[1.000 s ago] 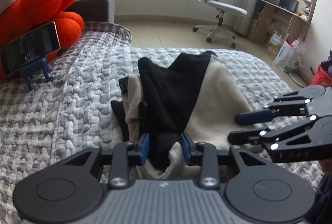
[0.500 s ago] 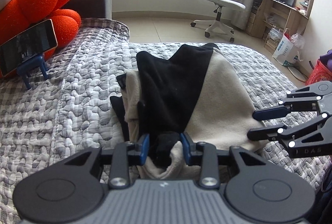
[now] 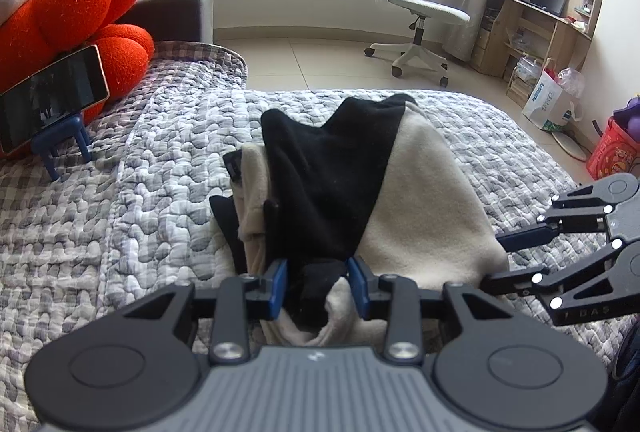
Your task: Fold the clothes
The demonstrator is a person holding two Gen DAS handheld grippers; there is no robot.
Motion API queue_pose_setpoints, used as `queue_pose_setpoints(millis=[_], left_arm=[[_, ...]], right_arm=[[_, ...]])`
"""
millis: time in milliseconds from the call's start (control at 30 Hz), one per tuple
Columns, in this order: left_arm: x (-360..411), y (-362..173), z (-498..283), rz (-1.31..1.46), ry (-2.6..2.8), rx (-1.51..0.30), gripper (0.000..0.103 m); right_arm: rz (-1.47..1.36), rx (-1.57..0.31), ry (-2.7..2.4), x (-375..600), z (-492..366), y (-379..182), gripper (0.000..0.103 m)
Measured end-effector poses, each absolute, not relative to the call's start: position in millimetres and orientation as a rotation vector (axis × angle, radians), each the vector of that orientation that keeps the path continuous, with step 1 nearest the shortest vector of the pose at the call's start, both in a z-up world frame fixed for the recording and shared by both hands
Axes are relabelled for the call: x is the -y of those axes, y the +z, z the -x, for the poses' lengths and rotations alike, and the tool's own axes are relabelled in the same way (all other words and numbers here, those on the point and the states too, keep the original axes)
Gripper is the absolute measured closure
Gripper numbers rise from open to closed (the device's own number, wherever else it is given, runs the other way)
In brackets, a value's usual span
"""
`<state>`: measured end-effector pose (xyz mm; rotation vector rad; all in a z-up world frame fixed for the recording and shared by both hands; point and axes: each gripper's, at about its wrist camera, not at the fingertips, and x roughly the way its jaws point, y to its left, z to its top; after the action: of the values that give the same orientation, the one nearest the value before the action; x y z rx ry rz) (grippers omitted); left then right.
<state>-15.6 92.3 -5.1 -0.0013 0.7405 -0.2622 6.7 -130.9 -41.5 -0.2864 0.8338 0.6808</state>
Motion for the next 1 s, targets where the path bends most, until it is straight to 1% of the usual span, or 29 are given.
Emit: queue_pose_setpoints(millis=[167,333,433,533,600,667,867,900,967,1000], left_arm=[[-97.9,7.6,18.6,0.089,-0.283,-0.653,0.066],[-80.7,12.5,13.2,0.056,-0.337,-0.595,0.065],[-68.9,3.0,-0.1,-0.007,-0.295,-0.643,0.064],[-75.7,-9.1,-13.9,0.032,-0.247,-0.717,0.066],[-79.4,-8.2,-15.4,0.067,-0.248,-0.725,0.066],[-78.9,-7.4,-13.0,0.064,-0.249,-0.725,0.066],[-80.1,-6.2,-12.5,0.083,-0.249,-0.730,0.066],[-80.8,-6.3,-13.4,0.089,-0.249,-0.731,0.066],[-81.4,-6.6,-14.4,0.094,-0.249,-0.732,0.066],[-81.3,-6.9,-14.9,0.095,-0.249,-0.733,0.066]], right_arm=[[0.263,-0.843,0.687,134.3,-9.0,-39.5,0.058],[0.272,-0.848,0.685,130.8,-7.4,-40.8,0.057],[0.270,-0.851,0.687,129.5,-7.3,-39.7,0.057],[0.250,-0.839,0.694,132.3,-8.7,-35.0,0.057],[0.211,-0.813,0.703,137.4,-10.8,-28.6,0.057],[0.173,-0.786,0.711,142.5,-12.8,-22.3,0.061],[-0.026,-0.662,0.648,154.4,-38.3,-1.1,0.061],[-0.038,-0.658,0.652,151.4,-44.0,-1.1,0.062],[-0.058,-0.653,0.660,145.0,-55.3,-1.5,0.074],[-0.059,-0.648,0.665,140.8,-60.4,-2.3,0.074]])
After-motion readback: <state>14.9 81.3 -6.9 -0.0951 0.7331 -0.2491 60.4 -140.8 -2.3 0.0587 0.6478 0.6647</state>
